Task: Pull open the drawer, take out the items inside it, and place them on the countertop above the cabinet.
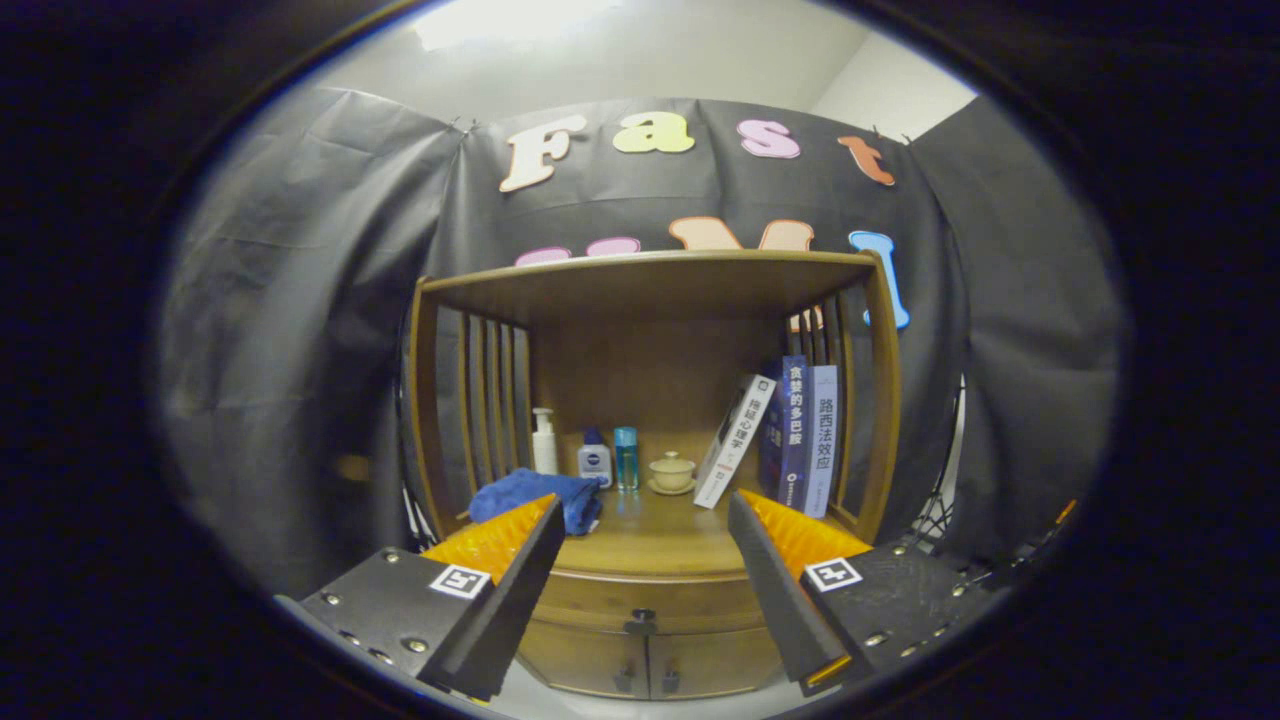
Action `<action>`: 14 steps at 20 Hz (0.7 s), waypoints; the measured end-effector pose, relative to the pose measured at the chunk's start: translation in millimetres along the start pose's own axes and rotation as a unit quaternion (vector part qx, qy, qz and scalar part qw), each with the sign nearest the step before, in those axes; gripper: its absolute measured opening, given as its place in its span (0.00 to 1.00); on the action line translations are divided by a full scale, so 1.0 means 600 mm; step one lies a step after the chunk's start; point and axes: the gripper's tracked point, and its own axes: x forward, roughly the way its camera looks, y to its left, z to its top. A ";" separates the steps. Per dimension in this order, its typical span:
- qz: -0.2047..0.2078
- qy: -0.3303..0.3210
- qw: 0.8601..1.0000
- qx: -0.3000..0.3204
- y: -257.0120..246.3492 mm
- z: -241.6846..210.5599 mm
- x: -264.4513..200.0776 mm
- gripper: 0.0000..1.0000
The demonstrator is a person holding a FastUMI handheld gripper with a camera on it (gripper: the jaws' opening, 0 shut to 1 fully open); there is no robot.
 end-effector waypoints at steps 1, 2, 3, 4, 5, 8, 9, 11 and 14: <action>-0.002 0.003 1.000 -0.005 0.006 0.008 -0.008 0.99; -0.005 0.005 1.000 -0.014 0.008 0.016 -0.015 0.99; -0.008 0.003 1.000 -0.014 0.009 0.022 -0.021 0.99; -0.010 -0.002 1.000 -0.004 0.012 0.026 -0.025 0.99; -0.015 -0.001 1.000 0.002 0.011 0.025 -0.029 0.99; -0.032 -0.004 0.999 0.007 0.000 0.024 -0.041 0.99; -0.034 -0.010 0.999 0.009 0.002 0.028 -0.043 0.99; -0.038 -0.012 0.999 0.006 -0.001 0.024 -0.044 0.99; -0.041 -0.005 0.999 0.001 -0.005 0.012 -0.041 0.99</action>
